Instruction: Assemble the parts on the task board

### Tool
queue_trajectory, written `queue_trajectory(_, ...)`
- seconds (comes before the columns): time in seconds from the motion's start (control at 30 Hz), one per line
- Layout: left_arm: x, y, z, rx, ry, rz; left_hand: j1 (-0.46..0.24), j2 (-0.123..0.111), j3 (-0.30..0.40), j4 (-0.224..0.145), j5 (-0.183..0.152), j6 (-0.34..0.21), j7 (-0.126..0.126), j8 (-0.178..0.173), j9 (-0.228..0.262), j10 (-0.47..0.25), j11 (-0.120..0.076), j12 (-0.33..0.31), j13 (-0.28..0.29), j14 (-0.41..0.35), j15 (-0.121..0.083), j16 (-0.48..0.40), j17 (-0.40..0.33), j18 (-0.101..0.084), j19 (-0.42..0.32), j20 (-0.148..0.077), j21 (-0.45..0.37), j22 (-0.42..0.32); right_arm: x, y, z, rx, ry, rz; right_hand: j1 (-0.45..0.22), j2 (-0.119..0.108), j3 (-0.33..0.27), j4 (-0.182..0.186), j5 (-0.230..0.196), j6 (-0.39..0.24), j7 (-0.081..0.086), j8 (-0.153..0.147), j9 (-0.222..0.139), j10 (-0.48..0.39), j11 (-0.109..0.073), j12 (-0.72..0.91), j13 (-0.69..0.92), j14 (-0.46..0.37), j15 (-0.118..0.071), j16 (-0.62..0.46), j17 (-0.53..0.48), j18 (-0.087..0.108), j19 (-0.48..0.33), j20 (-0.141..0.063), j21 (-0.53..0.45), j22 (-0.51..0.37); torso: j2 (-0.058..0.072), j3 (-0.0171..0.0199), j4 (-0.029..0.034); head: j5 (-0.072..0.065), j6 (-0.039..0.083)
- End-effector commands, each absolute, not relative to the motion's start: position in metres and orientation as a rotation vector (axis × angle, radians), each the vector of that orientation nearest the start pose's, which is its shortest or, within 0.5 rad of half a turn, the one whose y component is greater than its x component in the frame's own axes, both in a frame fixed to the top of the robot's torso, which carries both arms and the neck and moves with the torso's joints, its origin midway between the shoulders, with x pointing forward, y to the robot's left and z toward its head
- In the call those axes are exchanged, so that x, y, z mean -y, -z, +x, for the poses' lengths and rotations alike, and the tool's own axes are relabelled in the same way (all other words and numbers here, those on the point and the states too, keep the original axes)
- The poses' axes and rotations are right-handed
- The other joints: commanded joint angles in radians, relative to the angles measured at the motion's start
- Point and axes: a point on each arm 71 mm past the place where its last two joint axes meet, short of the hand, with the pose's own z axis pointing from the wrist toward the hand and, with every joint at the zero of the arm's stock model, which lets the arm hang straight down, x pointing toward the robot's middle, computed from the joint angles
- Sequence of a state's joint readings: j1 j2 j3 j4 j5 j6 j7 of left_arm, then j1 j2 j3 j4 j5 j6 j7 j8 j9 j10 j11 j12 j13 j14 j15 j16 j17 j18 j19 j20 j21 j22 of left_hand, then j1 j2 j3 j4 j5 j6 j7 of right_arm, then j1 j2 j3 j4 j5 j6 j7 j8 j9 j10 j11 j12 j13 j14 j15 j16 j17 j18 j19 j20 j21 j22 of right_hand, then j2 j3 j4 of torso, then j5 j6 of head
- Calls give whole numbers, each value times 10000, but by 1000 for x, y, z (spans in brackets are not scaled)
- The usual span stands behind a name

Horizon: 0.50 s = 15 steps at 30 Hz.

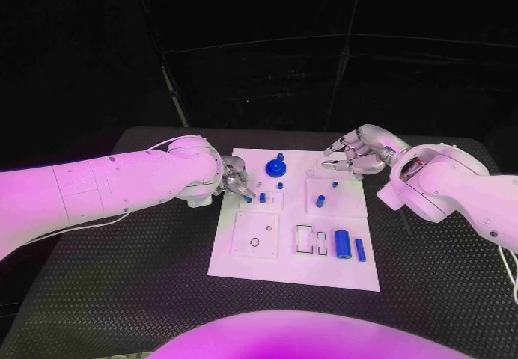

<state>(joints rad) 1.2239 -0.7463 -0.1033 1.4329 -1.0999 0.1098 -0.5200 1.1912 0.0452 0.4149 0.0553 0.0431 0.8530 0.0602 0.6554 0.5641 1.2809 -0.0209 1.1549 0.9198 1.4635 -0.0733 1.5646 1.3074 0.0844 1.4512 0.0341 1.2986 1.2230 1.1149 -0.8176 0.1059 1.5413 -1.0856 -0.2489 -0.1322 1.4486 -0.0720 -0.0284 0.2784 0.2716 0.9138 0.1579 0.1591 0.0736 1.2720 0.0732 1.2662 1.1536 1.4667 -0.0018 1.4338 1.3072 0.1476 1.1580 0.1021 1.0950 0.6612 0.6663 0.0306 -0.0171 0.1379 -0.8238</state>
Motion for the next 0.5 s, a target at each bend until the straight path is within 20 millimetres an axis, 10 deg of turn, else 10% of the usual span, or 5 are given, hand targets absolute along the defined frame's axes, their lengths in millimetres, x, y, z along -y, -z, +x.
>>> queue_trajectory(0.03, -199, 245, 484, -23645, 3367, -1212, -24, 52, 799, -742, 40, -16, -86, 49, 215, 63, -12, -2, -13, 1073, -71, 62, 2634, -73, -9, -67, -32, -19, 186, 178, 486, -17878, -9093, 2475, -96, 28, -46, 29, 34, 33, -11, 38, -10, -22, -28, -12, -11, 446, -55, -67, 7, 110, 1, -29, -33, -10, -1, 0, -6, 9, -16)
queue_trajectory(0.5, -199, 245, 485, -23732, 3312, -1162, -45, 40, 846, -745, 40, -19, -87, 66, 228, 61, -14, -3, -12, 1073, -74, 62, 2634, -72, -11, -69, -37, -21, 185, 178, 486, -17880, -9121, 2456, -96, 28, -46, 29, 34, 33, -11, 38, -10, -22, -28, -12, -11, 446, -55, -67, 7, 110, 1, -29, -33, -10, 7, 6, -8, 15, -21)
